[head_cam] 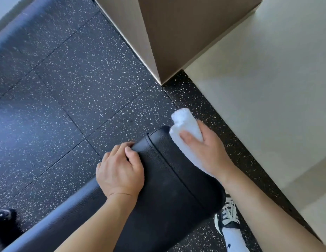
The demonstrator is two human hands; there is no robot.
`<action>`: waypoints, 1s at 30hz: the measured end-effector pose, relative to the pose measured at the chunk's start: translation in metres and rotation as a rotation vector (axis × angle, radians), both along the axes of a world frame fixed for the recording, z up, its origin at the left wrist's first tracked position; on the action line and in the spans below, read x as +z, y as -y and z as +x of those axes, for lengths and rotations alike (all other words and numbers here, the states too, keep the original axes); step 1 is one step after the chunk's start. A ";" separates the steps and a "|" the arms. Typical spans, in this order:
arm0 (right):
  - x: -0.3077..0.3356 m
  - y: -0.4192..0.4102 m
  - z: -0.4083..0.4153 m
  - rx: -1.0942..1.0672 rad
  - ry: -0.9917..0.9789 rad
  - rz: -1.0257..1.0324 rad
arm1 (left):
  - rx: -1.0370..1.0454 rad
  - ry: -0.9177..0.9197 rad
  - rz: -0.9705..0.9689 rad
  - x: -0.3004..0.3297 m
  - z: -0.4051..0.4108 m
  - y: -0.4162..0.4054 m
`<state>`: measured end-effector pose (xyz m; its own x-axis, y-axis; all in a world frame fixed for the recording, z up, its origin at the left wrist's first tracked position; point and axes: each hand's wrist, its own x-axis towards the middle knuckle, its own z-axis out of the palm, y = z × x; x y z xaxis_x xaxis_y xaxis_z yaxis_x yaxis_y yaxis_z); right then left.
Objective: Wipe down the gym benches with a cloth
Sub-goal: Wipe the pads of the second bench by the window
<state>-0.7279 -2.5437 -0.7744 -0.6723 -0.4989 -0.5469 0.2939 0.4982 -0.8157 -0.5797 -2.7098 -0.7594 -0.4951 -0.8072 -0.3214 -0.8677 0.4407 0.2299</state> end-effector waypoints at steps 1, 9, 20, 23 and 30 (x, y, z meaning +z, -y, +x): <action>0.001 -0.019 0.012 -0.014 -0.014 0.020 | 0.001 0.004 0.000 0.000 0.000 0.000; -0.003 0.006 -0.004 0.039 -0.045 0.056 | 0.012 0.003 0.023 0.005 -0.003 0.000; 0.003 -0.088 0.064 -0.210 0.012 0.076 | -0.019 0.027 0.008 0.002 -0.003 0.002; 0.004 -0.088 0.077 -0.294 -0.072 0.107 | -0.044 0.020 -0.003 0.003 -0.002 0.003; 0.000 -0.072 0.094 -0.595 -0.146 0.155 | -0.060 0.036 0.018 0.009 -0.003 0.003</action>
